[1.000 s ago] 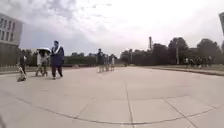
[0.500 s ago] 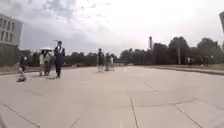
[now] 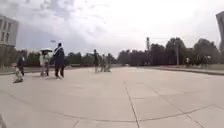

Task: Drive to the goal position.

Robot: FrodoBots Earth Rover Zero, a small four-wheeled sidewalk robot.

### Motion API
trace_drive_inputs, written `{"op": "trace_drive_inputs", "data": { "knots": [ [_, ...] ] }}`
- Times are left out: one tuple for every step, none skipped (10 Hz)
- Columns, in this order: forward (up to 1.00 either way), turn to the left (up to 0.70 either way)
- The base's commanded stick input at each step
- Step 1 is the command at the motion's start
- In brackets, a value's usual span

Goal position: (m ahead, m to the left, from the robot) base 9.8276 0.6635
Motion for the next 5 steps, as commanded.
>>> {"op": "trace_drive_inputs", "data": {
  "knots": [
    [0.7, 0.0],
    [0.7, 0.0],
    [0.7, 0.0],
    [0.7, 0.0],
    [0.7, 0.02]
  ]
}}
